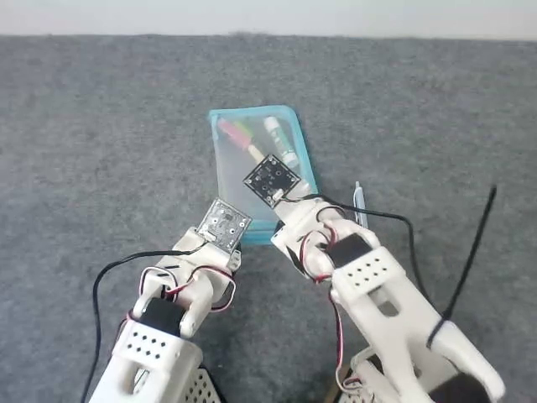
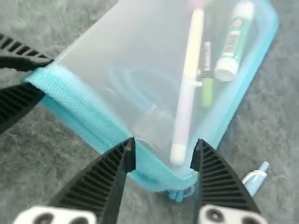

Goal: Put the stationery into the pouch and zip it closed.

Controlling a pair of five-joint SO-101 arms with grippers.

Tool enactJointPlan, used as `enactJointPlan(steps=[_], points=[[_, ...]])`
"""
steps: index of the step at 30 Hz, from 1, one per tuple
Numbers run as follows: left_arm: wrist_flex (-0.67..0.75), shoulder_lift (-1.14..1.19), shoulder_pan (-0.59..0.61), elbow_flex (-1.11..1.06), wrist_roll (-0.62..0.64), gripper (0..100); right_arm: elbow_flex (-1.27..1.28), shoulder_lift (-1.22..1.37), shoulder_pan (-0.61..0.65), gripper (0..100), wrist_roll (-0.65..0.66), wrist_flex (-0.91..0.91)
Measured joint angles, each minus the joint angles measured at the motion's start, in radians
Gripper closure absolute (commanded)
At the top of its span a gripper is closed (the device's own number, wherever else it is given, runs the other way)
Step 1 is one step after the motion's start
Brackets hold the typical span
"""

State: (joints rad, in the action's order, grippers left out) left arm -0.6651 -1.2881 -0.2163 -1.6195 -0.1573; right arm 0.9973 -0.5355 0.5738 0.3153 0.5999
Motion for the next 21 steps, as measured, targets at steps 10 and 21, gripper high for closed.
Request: enactJointPlan(steps=[10, 21], points=[[0.0, 0.0, 0.0, 0.0, 0.0, 99, -0.038, 0.104, 0.002, 79.8, -0.034, -0.026], [0.0, 0.0, 0.0, 0.0, -0.002, 99, -0.066, 0.153, 0.003, 80.0, -0.038, -0.015]])
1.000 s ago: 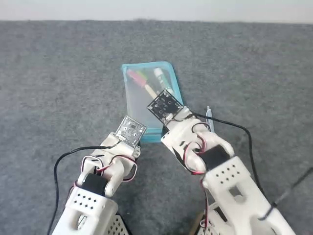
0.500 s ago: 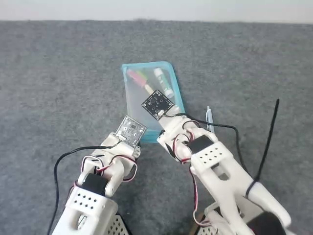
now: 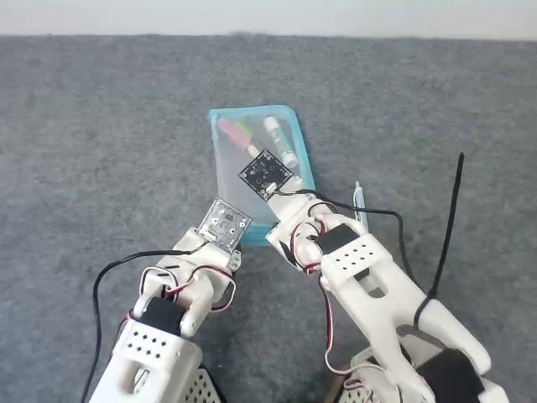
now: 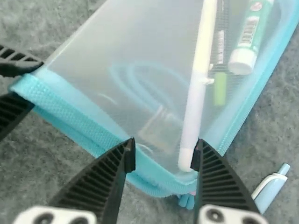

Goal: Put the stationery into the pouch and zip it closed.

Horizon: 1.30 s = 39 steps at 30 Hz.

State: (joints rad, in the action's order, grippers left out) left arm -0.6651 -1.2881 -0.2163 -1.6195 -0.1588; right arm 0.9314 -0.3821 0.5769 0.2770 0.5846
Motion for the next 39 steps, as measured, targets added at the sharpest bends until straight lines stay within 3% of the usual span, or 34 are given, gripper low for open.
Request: enactJointPlan(steps=[25, 39], points=[[-0.089, 0.0, 0.002, 0.054, 0.0, 99, 0.038, -0.117, 0.051, 80.0, 0.025, 0.054], [-0.098, 0.0, 0.072, 0.054, -0.005, 99, 0.074, -0.209, 0.114, 80.0, 0.025, 0.12]])
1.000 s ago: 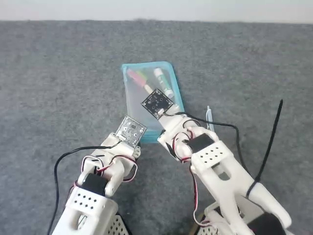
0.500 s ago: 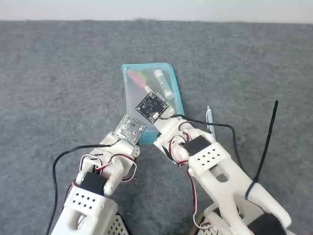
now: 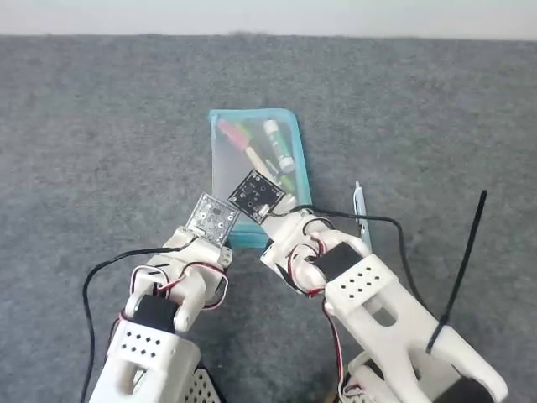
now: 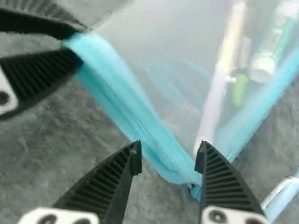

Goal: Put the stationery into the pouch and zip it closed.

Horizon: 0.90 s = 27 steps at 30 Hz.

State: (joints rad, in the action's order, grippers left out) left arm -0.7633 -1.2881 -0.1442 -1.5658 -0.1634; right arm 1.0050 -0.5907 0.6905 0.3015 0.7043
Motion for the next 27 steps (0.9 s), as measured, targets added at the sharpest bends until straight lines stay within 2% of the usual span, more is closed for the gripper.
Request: enactJointPlan(steps=[7, 19, 21, 25, 27], points=[[0.0, -0.009, 0.0, 0.0, 0.005, 99, 0.0, 0.006, 0.002, 80.0, -0.002, -0.058], [-0.006, 0.0, 0.003, 0.0, 0.006, 99, -0.046, 0.215, -0.014, 80.1, -0.002, -0.282], [-0.002, 0.0, 0.003, 0.002, 0.006, 99, -0.054, 0.23, -0.021, 83.1, 0.003, -0.305], [0.0, -0.002, 0.003, 0.02, 0.006, 99, -0.054, 0.25, -0.029, 99.8, 0.003, -0.338], [0.0, -0.002, 0.003, 0.02, 0.006, 99, -0.054, 0.253, -0.035, 99.1, 0.005, -0.342]])
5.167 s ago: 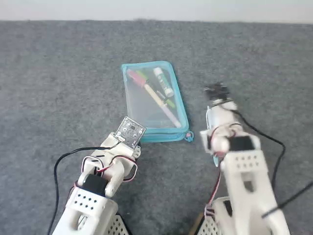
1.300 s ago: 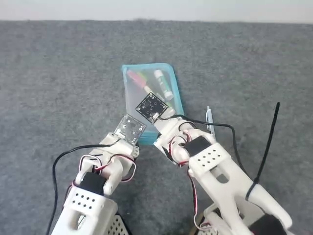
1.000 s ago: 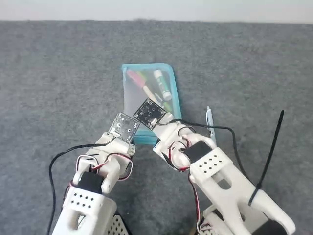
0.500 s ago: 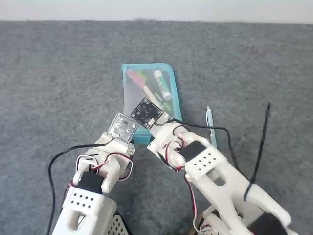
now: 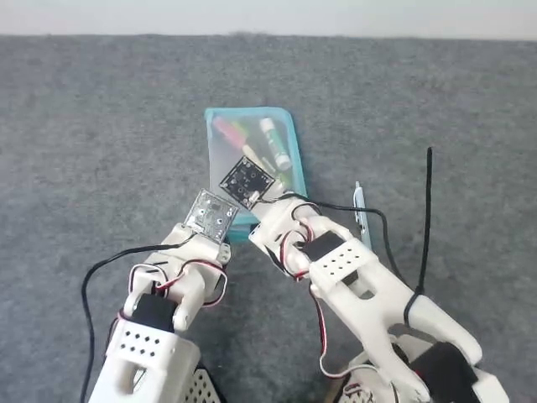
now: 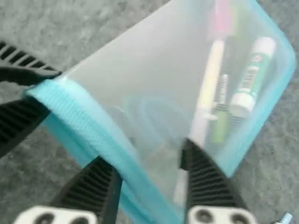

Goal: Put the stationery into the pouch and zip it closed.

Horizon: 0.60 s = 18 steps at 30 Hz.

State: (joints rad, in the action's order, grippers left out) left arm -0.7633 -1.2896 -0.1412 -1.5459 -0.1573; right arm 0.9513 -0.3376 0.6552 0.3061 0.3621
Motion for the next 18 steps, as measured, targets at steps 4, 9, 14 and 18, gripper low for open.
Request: enactJointPlan(steps=[4, 9, 14, 18], points=[[-0.005, -0.006, 0.0, 0.002, -0.005, 99, -0.021, 0.0, -0.009, 99.3, 0.0, 0.051], [-0.006, -0.003, -0.002, 0.0, -0.006, 95, -0.08, -0.021, -0.038, 99.2, -0.002, 0.201], [-0.006, -0.008, -0.003, 0.011, -0.008, 84, -0.08, -0.106, -0.086, 99.2, -0.063, 0.305], [-0.006, -0.008, 0.002, 0.018, -0.008, 84, -0.078, -0.146, -0.106, 99.2, -0.068, 0.377]])
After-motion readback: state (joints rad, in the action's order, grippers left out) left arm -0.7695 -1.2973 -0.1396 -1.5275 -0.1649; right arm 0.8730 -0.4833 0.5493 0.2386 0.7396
